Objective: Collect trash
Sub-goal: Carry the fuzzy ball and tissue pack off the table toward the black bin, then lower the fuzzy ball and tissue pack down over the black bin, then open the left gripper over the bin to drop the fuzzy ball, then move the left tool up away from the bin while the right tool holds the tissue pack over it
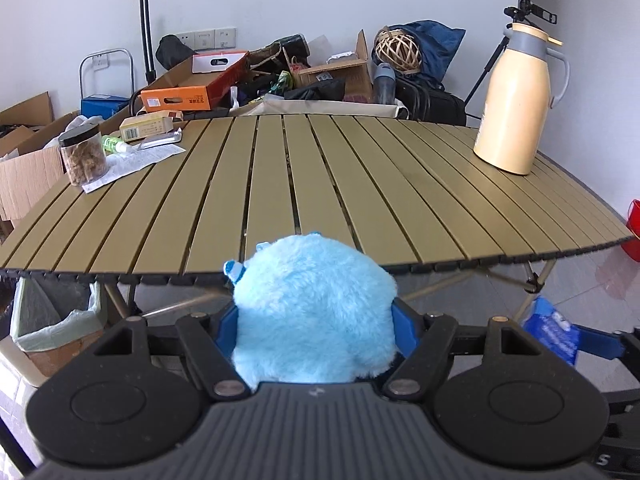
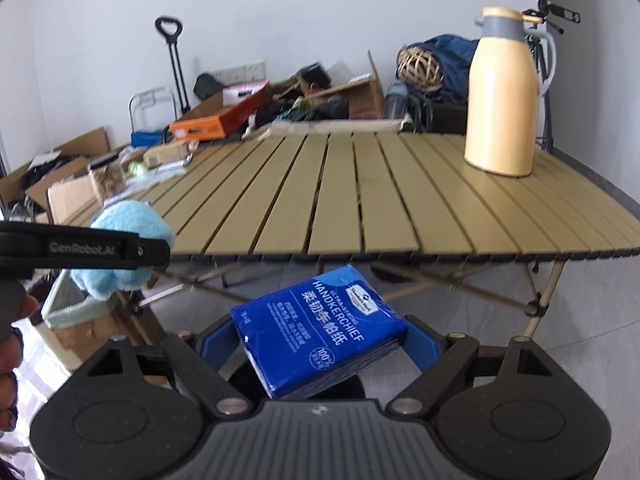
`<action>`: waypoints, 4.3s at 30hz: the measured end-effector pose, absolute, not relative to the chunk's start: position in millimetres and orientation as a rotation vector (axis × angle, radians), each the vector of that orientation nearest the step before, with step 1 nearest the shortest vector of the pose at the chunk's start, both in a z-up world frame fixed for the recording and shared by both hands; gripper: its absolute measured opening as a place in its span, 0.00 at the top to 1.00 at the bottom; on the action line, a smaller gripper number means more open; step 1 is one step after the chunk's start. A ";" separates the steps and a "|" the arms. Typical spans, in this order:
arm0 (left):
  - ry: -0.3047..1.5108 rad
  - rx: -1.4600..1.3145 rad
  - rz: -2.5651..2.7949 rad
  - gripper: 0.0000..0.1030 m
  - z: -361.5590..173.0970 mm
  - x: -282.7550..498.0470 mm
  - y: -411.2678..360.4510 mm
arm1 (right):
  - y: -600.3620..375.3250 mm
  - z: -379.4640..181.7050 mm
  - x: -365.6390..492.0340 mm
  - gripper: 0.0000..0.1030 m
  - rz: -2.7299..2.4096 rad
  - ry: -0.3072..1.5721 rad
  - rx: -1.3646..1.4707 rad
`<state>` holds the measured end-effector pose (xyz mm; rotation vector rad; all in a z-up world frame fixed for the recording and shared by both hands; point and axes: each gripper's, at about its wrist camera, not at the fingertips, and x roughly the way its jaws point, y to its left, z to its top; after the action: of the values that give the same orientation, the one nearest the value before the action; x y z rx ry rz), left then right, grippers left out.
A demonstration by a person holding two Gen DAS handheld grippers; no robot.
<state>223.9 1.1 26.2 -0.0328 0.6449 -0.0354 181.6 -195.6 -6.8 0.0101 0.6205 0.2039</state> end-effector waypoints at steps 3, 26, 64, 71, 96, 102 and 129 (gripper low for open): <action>0.648 -0.027 -0.043 0.29 21.4 210.7 1.1 | -190.4 -15.5 178.5 0.16 0.210 0.649 0.002; 0.918 -0.011 -0.012 0.29 -69.4 206.1 -3.8 | -173.4 -93.8 191.6 0.16 0.185 0.908 -0.074; 1.135 0.005 -0.040 0.29 -142.8 277.5 -37.9 | -234.7 -137.2 260.5 0.16 0.004 1.023 -0.049; 1.157 0.001 -0.042 0.29 -151.5 296.0 -52.2 | -247.8 -139.2 267.4 0.16 -0.015 1.021 -0.032; 1.175 0.012 -0.048 0.15 -168.9 317.9 -68.0 | -252.0 -136.5 268.7 0.16 -0.046 0.985 -0.023; 1.165 0.007 -0.032 0.01 -167.3 317.7 -65.8 | -252.9 -135.9 268.6 0.16 -0.047 0.982 -0.021; 1.139 -0.004 0.003 0.00 -151.5 307.9 -45.6 | -237.7 -137.8 271.7 0.16 -0.018 0.989 -0.024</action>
<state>307.9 -45.6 -151.5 -0.0035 1.1388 0.0033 271.7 -237.7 -137.8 -0.0241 0.9888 -0.0179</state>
